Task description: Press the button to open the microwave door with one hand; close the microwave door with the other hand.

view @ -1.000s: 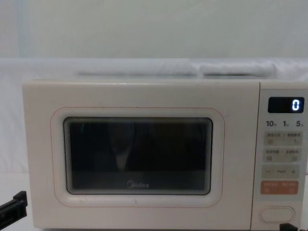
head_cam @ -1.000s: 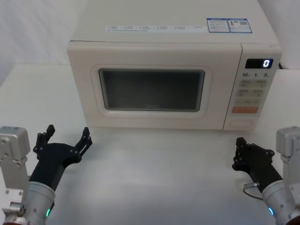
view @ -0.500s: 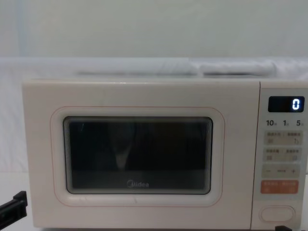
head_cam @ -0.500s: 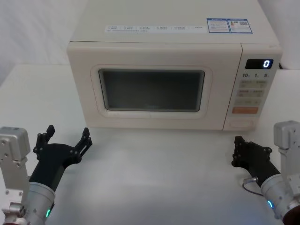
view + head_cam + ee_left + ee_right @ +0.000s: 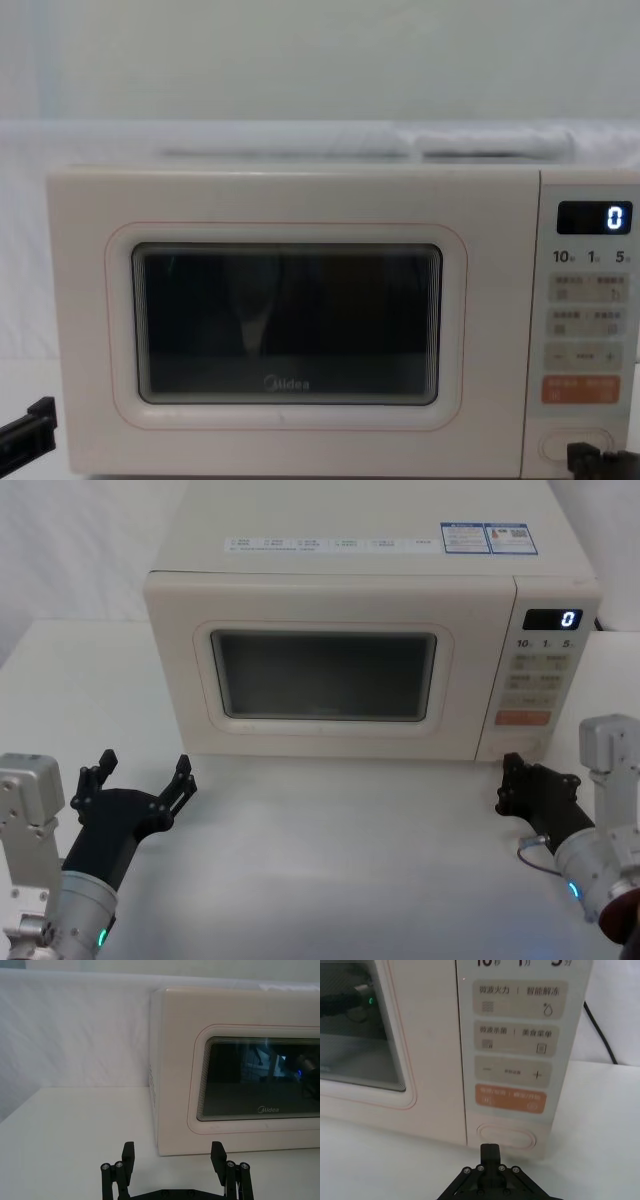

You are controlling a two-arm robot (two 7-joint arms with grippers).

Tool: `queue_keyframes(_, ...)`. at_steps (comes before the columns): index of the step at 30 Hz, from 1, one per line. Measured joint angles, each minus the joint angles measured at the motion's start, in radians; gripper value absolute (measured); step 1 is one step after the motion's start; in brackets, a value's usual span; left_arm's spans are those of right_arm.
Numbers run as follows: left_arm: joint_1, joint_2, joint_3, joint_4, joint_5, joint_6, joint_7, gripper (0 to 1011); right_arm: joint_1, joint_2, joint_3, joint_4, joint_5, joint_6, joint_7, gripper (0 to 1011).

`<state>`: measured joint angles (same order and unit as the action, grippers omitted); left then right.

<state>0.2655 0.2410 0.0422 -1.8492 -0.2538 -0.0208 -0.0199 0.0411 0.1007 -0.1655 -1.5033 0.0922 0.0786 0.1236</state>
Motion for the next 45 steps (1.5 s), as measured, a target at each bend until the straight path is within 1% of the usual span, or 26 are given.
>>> queue_keyframes(10, 0.000, 0.000, 0.000, 0.000, 0.000, 0.000, 0.000, 1001, 0.028, -0.019, 0.000, 0.027, -0.019, 0.006, -0.019, 0)
queue_keyframes(18, 0.000, 0.000, 0.000, 0.000, 0.000, 0.000, 0.000, 1001, 0.041, -0.033, 0.008, 0.047, -0.021, 0.000, -0.023, 0)
queue_keyframes(45, 0.000, 0.000, 0.000, 0.000, 0.000, 0.000, 0.000, 1001, 0.063, -0.047, 0.026, 0.086, -0.023, -0.016, -0.026, 0)
